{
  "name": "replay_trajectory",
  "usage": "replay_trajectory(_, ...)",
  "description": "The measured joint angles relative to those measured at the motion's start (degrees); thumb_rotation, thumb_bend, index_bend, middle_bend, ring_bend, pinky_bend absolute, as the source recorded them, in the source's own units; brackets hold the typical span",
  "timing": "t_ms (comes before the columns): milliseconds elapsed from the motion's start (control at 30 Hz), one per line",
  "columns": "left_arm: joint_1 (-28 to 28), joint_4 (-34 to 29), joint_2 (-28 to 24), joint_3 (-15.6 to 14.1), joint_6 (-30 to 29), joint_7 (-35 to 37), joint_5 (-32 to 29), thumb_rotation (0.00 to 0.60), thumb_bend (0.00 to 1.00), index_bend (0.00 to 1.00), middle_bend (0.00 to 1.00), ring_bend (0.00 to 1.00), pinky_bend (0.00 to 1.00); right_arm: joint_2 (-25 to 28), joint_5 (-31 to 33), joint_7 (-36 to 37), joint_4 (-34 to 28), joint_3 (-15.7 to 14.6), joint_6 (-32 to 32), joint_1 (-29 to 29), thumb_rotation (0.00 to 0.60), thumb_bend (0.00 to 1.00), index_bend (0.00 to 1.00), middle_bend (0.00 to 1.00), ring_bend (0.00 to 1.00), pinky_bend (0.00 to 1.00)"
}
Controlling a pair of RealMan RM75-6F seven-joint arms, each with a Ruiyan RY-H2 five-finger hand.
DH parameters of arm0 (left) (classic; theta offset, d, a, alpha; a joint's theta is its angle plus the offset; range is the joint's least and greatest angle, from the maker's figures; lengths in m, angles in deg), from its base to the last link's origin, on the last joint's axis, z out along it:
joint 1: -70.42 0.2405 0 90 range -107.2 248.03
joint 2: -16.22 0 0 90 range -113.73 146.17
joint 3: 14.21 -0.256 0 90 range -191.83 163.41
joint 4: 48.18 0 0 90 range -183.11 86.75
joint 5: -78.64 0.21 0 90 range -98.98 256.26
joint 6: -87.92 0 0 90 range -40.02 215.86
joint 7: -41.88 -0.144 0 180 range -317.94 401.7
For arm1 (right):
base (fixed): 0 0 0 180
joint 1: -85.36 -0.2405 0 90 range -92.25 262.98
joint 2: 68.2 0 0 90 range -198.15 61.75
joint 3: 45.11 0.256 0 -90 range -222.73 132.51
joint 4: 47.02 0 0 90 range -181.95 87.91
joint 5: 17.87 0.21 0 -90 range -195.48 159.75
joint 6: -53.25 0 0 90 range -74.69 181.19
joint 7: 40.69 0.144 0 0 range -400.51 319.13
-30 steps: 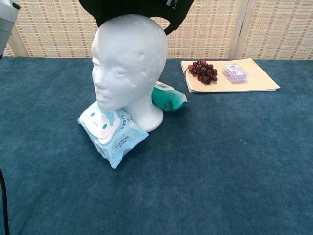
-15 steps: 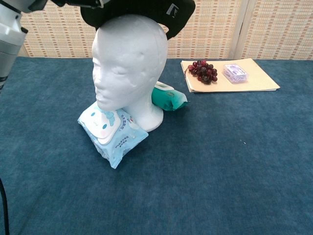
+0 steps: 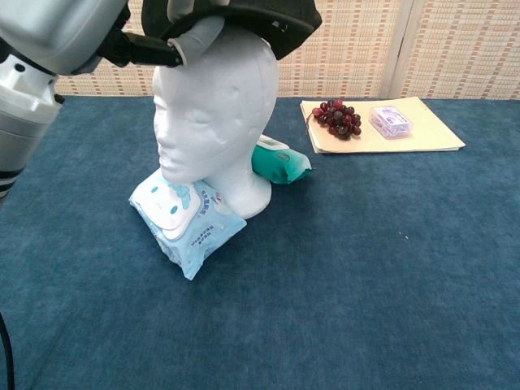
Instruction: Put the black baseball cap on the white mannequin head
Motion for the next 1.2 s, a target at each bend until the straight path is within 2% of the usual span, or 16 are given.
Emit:
replay_trajectory(367, 0.9, 2.9, 0.5, -0.8, 0.2, 1.0, -0.6, 0.6, 0.38, 0.81, 0.71, 0.5, 0.59, 0.0, -0.1, 0.2, 0.1, 0.0, 0.0, 0.0, 0.6, 0.04, 0.35, 0.32, 0.26, 0.43)
replay_trajectory(933, 3.8, 7.0, 2.8, -5.5, -1.3, 1.9, 1.5, 0.6, 0.38, 0.8, 0.71, 0.5, 0.59, 0.0, -0.1, -0.5, -0.3, -0.1, -0.3, -0.1, 0.6, 0.04, 0.35, 0.32, 0.26, 0.43)
replay_trajectory(1200, 5.0, 9.2, 4.2, -7.2, -1.2, 2.3, 2.0, 0.6, 0.38, 0.7, 0.67, 0.49, 0.59, 0.0, 0.0, -0.4, -0.2, 0.0, -0.3, -0.1, 0.6, 0.04, 0.35, 0.32, 0.26, 0.43)
